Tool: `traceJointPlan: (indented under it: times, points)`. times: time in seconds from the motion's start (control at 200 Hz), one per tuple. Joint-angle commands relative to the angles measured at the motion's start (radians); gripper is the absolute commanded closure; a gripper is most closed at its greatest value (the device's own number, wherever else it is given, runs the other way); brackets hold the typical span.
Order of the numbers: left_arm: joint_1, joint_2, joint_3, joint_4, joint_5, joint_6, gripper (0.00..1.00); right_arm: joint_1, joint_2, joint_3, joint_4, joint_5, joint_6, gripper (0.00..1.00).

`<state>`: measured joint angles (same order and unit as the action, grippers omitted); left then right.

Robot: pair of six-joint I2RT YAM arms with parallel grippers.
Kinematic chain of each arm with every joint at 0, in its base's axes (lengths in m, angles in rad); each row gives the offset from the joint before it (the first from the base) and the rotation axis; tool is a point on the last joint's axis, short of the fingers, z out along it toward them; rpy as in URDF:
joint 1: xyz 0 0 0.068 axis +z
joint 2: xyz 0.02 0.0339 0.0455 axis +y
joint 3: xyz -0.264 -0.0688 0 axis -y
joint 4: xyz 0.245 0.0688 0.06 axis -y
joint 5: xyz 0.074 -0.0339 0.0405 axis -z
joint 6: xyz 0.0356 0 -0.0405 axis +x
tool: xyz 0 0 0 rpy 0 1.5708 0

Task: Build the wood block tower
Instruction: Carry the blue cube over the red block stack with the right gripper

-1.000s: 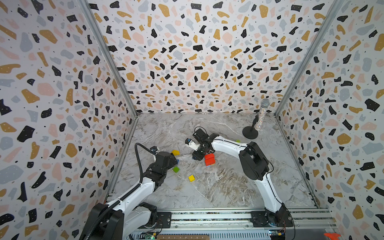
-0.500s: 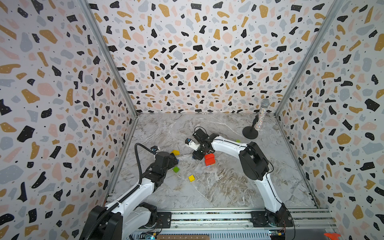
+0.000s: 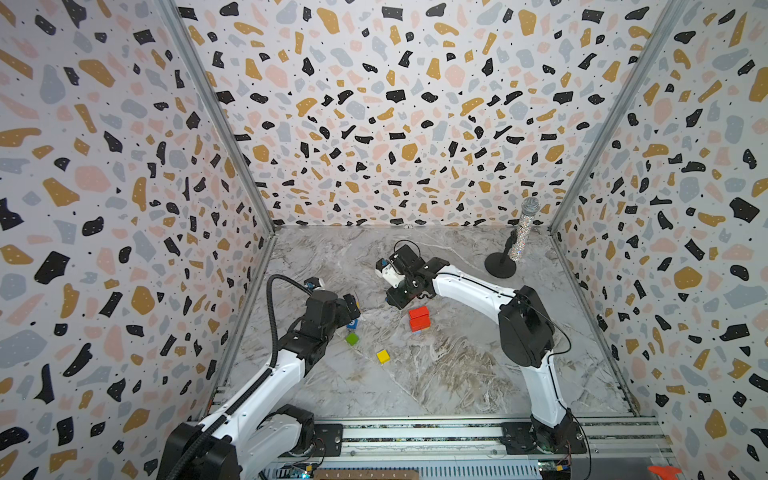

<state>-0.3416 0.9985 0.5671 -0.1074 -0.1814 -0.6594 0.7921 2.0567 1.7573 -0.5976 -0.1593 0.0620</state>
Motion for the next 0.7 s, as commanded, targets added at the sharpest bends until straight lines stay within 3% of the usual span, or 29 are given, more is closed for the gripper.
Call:
traceJointPlan:
  times: [0.0, 0.365, 0.691]
  points:
    - [-0.035, -0.005, 0.043, -0.027, 0.031, 0.026, 0.00, -0.027, -0.113, -0.050, -0.020, 0.026, 0.112, 0.69]
    - [-0.200, 0.111, 0.138, -0.035, 0.046, 0.054, 0.00, -0.074, -0.316, -0.285, 0.004, 0.089, 0.305, 0.69]
    - [-0.218, 0.155, 0.143, -0.034, 0.097, 0.099, 0.00, -0.054, -0.422, -0.471, 0.083, 0.109, 0.393, 0.69]
